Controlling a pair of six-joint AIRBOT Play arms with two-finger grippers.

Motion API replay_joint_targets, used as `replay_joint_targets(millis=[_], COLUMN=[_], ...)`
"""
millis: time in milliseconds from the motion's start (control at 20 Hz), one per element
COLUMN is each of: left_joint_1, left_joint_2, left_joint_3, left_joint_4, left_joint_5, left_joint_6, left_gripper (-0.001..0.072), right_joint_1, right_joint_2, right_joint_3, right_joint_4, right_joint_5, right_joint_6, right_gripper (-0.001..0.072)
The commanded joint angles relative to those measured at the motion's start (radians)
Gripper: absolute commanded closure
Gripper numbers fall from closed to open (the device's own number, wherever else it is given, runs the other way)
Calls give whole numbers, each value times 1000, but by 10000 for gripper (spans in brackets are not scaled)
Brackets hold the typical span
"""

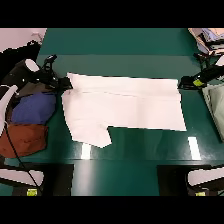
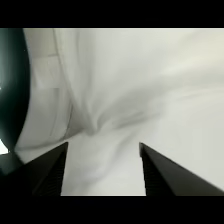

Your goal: Fold the shirts.

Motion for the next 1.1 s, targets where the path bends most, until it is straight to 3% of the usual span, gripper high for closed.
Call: replay_joint_targets(millis=[0, 150, 500, 650, 850, 1000, 1050], left_joint_1=[32, 31, 27, 27, 27, 27, 27], left_joint_2=[87, 269, 607, 614, 614, 614, 614], left_joint_3=[-36, -232, -758, -846, -906, -928, -928], left_joint_4=[56, 55, -121, -175, -353, -360, -363], left_joint_5=[-163, -168, -111, -52, 50, 81, 89], left_joint_6=[-23, -33, -30, -25, 111, 109, 110], left_gripper=[177, 177, 177, 177, 178, 179, 232], right_joint_1=[-37, -76, -90, -90, -90, -90, -90], right_joint_2=[101, 248, 464, 489, 505, 505, 505], right_joint_3=[-55, -186, -413, -423, -423, -423, -423], right_joint_4=[49, 73, 72, 73, 72, 72, 73], right_joint_5=[21, 21, -24, -24, -9, 11, 13], right_joint_6=[1, 0, -11, -11, -10, -10, -10], right_gripper=[304, 304, 305, 305, 306, 306, 306])
